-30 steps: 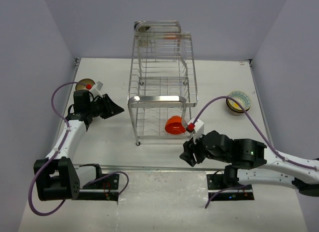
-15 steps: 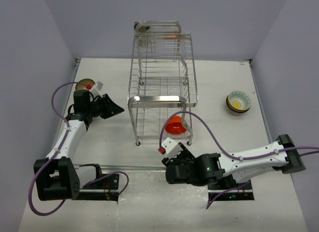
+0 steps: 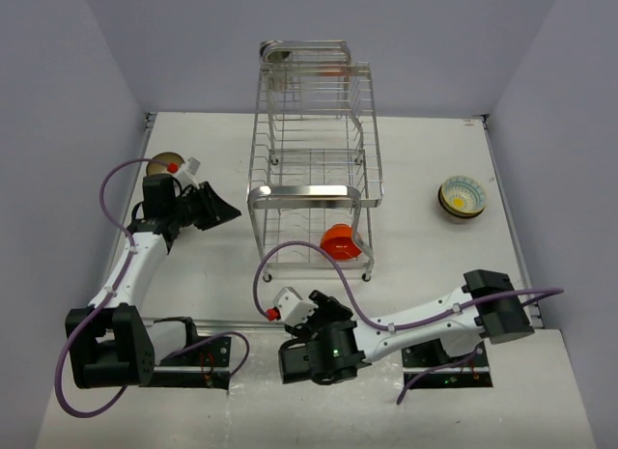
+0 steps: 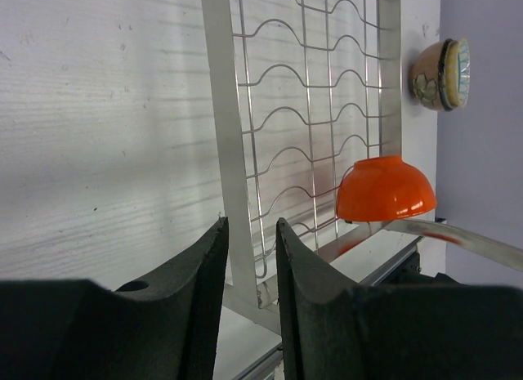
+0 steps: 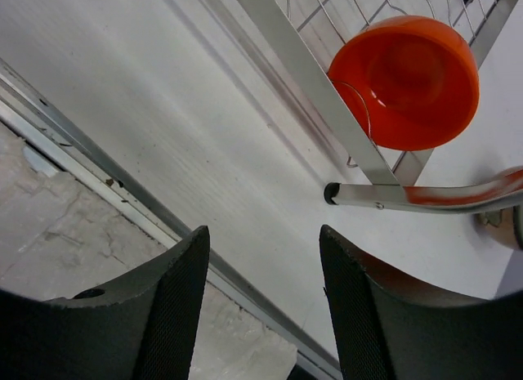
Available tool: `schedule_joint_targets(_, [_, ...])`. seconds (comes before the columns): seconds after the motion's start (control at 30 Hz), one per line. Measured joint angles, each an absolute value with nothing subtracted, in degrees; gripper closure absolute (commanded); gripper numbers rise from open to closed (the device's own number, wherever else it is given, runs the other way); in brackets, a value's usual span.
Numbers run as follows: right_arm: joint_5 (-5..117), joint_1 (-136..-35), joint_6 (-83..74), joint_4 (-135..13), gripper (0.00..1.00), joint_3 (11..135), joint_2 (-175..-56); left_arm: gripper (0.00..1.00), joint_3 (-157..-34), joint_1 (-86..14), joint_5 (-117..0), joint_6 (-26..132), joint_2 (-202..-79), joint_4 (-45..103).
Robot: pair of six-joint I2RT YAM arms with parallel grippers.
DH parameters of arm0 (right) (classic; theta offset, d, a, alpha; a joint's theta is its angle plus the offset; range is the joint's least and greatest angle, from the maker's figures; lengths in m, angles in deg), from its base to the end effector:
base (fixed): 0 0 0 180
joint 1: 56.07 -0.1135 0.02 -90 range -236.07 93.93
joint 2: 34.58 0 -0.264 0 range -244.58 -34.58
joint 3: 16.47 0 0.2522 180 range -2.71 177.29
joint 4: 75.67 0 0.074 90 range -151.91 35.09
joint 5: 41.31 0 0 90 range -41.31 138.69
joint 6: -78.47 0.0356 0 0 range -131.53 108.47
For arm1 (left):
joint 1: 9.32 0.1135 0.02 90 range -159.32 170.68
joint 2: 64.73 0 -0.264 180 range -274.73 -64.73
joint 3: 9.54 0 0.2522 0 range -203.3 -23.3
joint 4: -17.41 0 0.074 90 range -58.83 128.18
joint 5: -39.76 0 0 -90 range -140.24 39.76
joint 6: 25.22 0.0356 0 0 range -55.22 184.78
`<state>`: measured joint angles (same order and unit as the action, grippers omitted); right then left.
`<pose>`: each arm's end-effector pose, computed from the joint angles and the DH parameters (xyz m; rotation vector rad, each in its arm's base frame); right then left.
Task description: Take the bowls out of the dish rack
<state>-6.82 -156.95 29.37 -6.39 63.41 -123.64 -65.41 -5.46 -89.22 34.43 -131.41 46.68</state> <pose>-0.0247 0.2839 0.2450 -0.9805 1.9287 -0.1659 0.2420 -0.0061 0.2432 -0.3073 2.2581 -1.0145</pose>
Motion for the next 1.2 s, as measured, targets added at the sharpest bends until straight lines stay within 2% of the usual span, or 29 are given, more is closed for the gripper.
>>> schedule_joint_targets(0.17, [-6.68, -156.95, 25.85, -4.38, 0.43, 65.32, -129.37, 0.69, -65.28, -5.59, -89.24, 34.43, -131.12, 46.64])
schedule_joint_targets(0.37, [-7.01, -156.40, 18.99, -5.21, 0.43, 66.19, -130.72, 0.69, -64.67, -5.61, -89.28, 34.43, -130.86, 46.70])
schedule_joint_targets(0.8, [-7.43, -146.76, 0.96, -22.06, 0.44, 56.49, -126.74, 0.69, -64.65, -5.66, -87.75, 34.78, -131.25, 47.16])
schedule_joint_targets(1.2, [-7.86, -143.73, -4.11, -20.16, 0.44, 64.14, -128.73, 0.70, -65.21, -6.51, -84.78, 35.94, -135.93, 49.87])
